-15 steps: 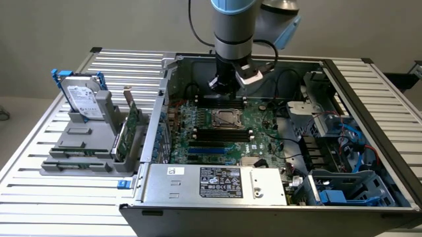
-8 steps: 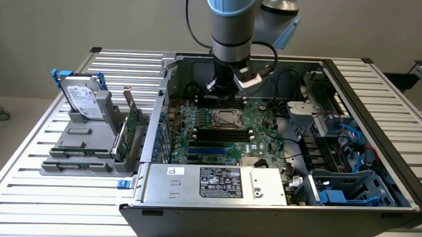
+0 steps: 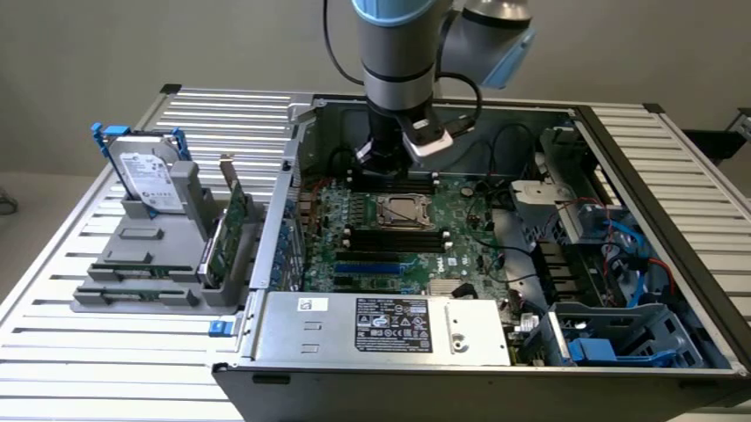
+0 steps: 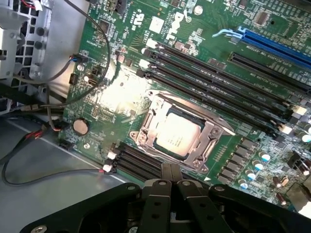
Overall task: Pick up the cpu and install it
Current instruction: 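Install the first cpu locking lever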
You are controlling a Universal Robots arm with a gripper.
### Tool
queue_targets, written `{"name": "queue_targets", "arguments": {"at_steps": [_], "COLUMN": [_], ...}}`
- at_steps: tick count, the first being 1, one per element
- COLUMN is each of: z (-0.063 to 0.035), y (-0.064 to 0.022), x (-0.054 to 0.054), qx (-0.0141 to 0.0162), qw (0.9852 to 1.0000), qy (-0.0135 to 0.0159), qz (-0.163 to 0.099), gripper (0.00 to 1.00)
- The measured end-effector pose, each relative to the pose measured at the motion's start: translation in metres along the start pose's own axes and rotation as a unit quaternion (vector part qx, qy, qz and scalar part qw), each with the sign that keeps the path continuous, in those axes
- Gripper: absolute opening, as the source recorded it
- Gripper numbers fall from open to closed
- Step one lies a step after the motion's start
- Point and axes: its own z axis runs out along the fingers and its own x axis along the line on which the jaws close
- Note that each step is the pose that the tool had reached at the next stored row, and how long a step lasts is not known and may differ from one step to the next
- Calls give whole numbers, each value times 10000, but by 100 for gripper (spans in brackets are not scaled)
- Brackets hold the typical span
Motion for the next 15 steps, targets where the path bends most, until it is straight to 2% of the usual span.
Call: {"name": "queue_targets", "arguments": {"at_steps": [8, 11, 15], "z": [-48, -57, -68], "y": [-51, -56, -59], "x": [-92, -96, -94], "qx": [30, 64, 131], "qw": [9999, 9995, 9980], "qy": [-27, -58, -121], "qz": [-136, -292, -605], "gripper": [11, 11, 11]}}
